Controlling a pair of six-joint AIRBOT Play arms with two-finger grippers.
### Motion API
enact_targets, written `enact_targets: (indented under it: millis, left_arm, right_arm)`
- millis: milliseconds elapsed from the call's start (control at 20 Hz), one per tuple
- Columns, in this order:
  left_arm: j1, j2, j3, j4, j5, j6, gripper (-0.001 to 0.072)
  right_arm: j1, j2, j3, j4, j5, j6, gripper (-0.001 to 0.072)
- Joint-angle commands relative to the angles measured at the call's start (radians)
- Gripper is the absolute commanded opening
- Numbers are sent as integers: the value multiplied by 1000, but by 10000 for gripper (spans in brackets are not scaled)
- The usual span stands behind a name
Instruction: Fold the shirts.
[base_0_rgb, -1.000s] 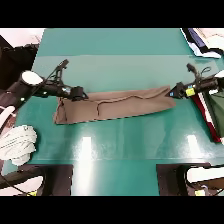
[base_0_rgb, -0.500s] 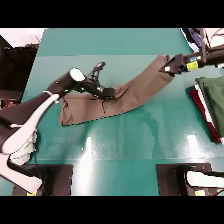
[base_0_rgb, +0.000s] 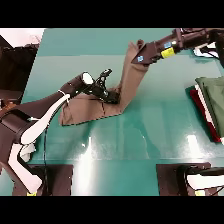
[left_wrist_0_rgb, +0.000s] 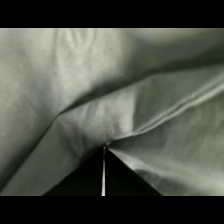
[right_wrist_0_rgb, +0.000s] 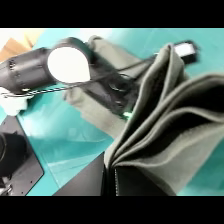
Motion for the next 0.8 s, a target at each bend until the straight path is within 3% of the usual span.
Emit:
enact_targets:
  millis: [0,200,450,600,750]
  left_arm:
    - [5,-4,41,37,-62,-2,27]
    - [77,37,176,120,-251,4,27]
    - [280,292,245,342,-375,5,28]
    - [412,463,247,497,-420,5,28]
    - [529,598,247,552,-422,5,28]
  right_arm:
    - [58,-38,58,-2,-1,8,15]
    - [117,-58,58,-2,-25,6,15]
    - [225,-124,58,-2,-134,6,15]
    - [320,-196,58,0,-223,-31,15]
    - [431,-286,58,8,-340,-83,18]
